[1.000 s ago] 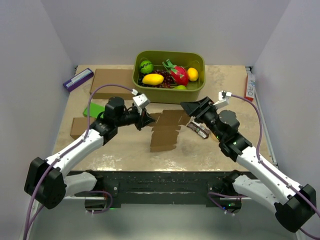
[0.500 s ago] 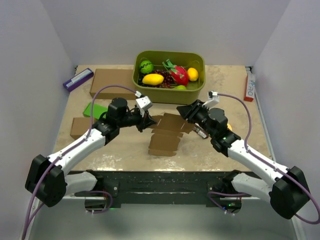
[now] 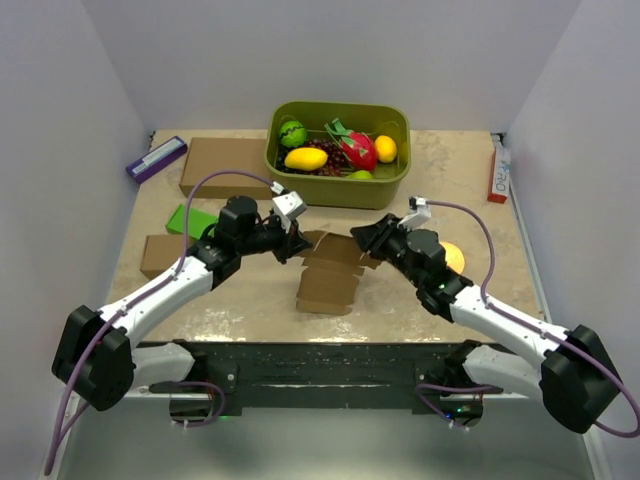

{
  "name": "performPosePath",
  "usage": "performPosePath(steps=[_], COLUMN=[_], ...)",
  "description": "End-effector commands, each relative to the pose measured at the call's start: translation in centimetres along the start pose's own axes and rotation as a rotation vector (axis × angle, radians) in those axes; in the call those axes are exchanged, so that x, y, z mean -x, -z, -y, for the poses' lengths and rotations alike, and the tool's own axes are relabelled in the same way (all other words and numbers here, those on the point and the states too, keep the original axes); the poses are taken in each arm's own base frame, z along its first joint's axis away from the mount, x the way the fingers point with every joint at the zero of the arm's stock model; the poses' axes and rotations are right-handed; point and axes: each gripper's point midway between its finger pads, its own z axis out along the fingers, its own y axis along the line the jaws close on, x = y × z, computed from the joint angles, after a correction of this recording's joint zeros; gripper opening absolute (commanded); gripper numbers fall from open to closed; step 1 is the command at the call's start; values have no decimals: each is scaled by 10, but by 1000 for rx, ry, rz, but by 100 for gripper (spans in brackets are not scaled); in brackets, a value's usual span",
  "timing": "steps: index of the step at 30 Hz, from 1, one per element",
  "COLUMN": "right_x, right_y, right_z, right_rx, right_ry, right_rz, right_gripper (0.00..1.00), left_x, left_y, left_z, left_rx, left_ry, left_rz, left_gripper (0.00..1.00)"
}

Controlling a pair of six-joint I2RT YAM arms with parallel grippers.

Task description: Fold the paper box

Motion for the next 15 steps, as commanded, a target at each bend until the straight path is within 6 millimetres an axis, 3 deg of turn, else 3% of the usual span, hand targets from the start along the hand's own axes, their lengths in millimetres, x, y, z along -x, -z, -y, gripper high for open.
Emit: performPosePath(steps=[1, 9, 14, 15], right_x=[-5, -38, -34, -25], right_y=[4, 1, 4, 8], right_z=[12, 41, 42, 39], right_rx=[-70, -188, -218, -236], right_ry=[-41, -67, -63, -59], right_rz=[59, 39, 42, 53], right_gripper=[30, 27, 30, 32], left_x=[30, 31, 29, 28], left_y=[-1, -2, -3, -3], left_z=[-4, 2, 5, 5], left_rx=[34, 3, -17, -15], left_ry=[15, 47, 42, 34], left_rz=[83, 96, 87, 83], left_gripper=[0, 0, 0, 0])
